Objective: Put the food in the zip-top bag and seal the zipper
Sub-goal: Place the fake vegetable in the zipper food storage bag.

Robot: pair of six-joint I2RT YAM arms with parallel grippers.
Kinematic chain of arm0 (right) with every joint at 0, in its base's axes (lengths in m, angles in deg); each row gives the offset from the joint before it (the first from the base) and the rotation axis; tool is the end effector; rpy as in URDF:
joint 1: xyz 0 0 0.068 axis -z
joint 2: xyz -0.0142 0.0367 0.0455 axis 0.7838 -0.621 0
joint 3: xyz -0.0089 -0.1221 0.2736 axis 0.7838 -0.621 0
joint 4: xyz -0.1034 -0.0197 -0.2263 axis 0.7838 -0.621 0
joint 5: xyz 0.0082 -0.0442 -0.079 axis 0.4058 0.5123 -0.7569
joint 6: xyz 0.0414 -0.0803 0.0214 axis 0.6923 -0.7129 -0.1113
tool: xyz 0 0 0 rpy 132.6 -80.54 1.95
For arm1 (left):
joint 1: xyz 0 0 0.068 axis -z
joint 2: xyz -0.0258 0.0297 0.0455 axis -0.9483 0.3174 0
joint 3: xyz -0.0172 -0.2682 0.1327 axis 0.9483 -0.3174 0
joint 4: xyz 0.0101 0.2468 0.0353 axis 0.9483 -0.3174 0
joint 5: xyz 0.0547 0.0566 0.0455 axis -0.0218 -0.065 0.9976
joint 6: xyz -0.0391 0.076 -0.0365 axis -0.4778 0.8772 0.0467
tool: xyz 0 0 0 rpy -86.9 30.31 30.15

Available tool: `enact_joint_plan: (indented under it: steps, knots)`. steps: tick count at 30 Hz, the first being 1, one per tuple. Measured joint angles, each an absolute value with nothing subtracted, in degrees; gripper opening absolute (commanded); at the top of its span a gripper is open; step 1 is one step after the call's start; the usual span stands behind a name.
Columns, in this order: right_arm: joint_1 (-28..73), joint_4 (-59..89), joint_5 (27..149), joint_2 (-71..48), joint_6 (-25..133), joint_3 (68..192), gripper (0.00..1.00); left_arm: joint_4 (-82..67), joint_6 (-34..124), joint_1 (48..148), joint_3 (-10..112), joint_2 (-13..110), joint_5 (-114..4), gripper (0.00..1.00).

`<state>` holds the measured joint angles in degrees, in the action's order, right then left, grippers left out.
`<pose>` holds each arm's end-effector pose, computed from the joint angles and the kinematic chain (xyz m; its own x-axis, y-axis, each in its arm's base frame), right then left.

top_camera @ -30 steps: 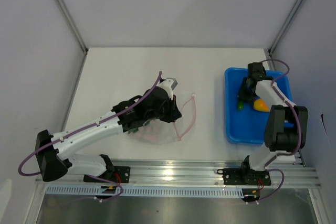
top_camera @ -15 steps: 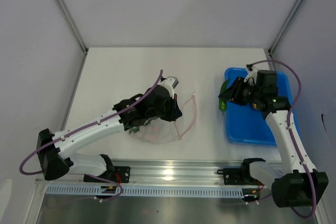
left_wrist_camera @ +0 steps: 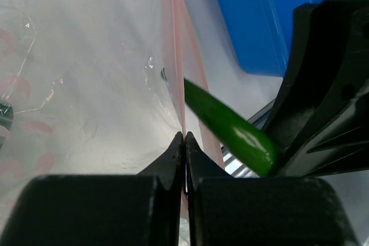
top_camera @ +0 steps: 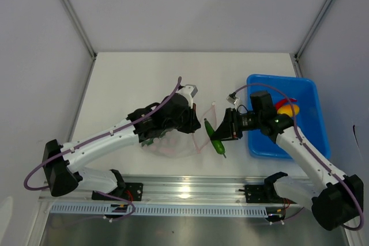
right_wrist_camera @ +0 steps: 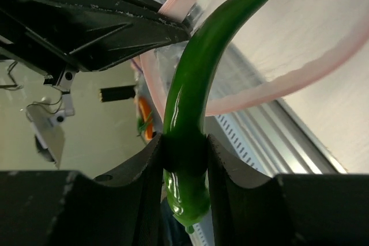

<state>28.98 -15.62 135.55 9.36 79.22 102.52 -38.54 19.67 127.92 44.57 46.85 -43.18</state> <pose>0.1620 0.1420 0.2946 -0.9427 -0.0683 -0.3264 -0.3266 0.3872 0.8622 0.1725 -0.2498 0.3251 -0.7484 0.0390 -0.6621 0.4391 0.7774 -0.4504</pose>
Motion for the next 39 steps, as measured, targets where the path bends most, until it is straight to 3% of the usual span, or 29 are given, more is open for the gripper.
enact_joint_plan:
  steps: [5,15,32,38,39]
  knots:
    - [26.5,-9.9,138.1,5.5,84.4,99.8,0.01,-38.5,19.7,127.9,44.6,46.8,-43.2,0.01]
    - [26.4,0.8,136.6,0.9,97.2,99.4,0.00,-38.0,19.0,127.9,43.2,46.8,-44.1,0.01]
    - [23.2,6.7,114.8,0.2,110.0,97.9,0.01,-37.8,17.5,128.0,43.2,46.4,-44.5,0.01]
    - [16.4,7.2,105.9,-1.0,110.0,98.0,0.29,-37.8,17.1,128.0,43.2,46.3,-44.5,0.01]
    - [15.5,7.1,105.0,-1.7,109.6,98.1,0.43,-37.8,17.1,128.0,43.2,46.2,-44.5,0.00]
